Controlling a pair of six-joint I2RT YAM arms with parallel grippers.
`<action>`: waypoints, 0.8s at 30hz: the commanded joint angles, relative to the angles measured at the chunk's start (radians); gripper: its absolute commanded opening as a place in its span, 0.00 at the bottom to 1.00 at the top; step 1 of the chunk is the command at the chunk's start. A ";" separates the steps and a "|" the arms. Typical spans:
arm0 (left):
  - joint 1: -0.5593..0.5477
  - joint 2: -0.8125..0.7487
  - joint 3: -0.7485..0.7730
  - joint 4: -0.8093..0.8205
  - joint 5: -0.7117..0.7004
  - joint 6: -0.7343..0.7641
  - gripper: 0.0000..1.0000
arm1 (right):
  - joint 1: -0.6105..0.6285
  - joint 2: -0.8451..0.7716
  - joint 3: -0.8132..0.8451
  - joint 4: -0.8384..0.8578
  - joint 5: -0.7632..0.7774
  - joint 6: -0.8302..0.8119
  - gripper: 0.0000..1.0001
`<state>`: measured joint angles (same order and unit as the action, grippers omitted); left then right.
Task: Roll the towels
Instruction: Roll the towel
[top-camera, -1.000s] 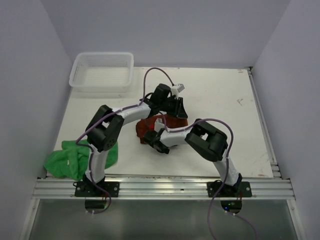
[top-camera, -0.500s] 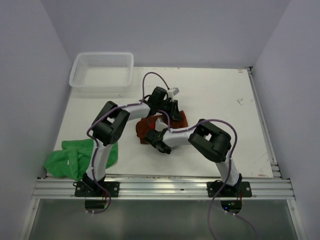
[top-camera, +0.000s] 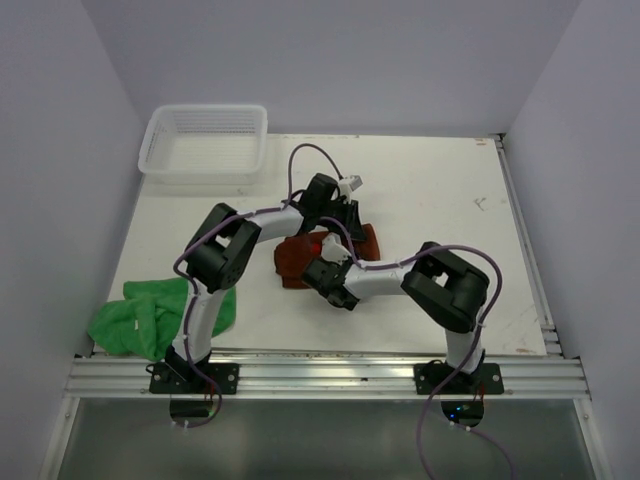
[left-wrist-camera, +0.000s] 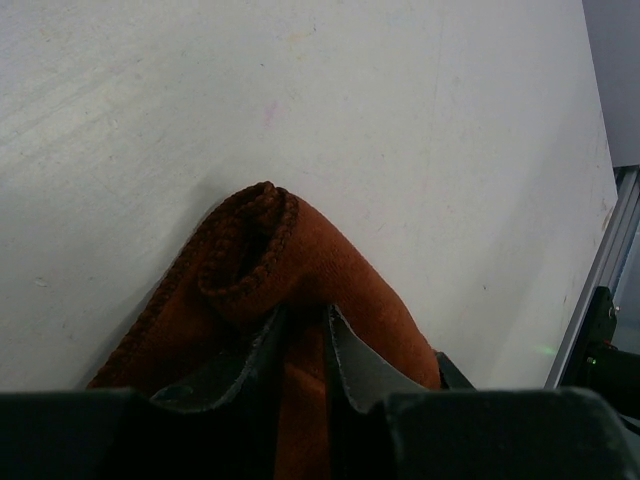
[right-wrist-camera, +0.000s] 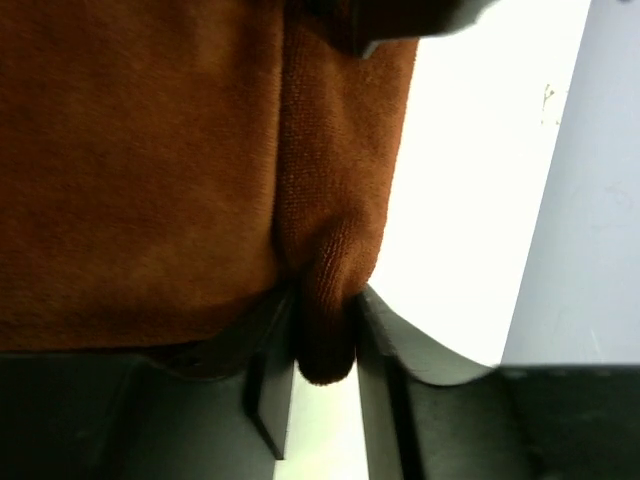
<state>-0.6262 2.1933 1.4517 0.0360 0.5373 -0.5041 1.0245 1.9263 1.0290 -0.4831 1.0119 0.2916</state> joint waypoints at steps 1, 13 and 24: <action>0.017 0.023 0.010 0.015 -0.030 0.021 0.24 | 0.011 -0.096 -0.047 0.110 -0.121 0.165 0.36; 0.016 0.014 -0.002 0.025 -0.031 0.003 0.20 | 0.009 -0.266 -0.165 0.175 -0.128 0.267 0.48; 0.014 0.000 -0.027 0.041 -0.025 -0.008 0.20 | -0.004 -0.387 -0.202 0.150 -0.137 0.357 0.63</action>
<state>-0.6155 2.1998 1.4406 0.0448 0.5198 -0.5110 1.0264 1.6234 0.8494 -0.3443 0.8646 0.5713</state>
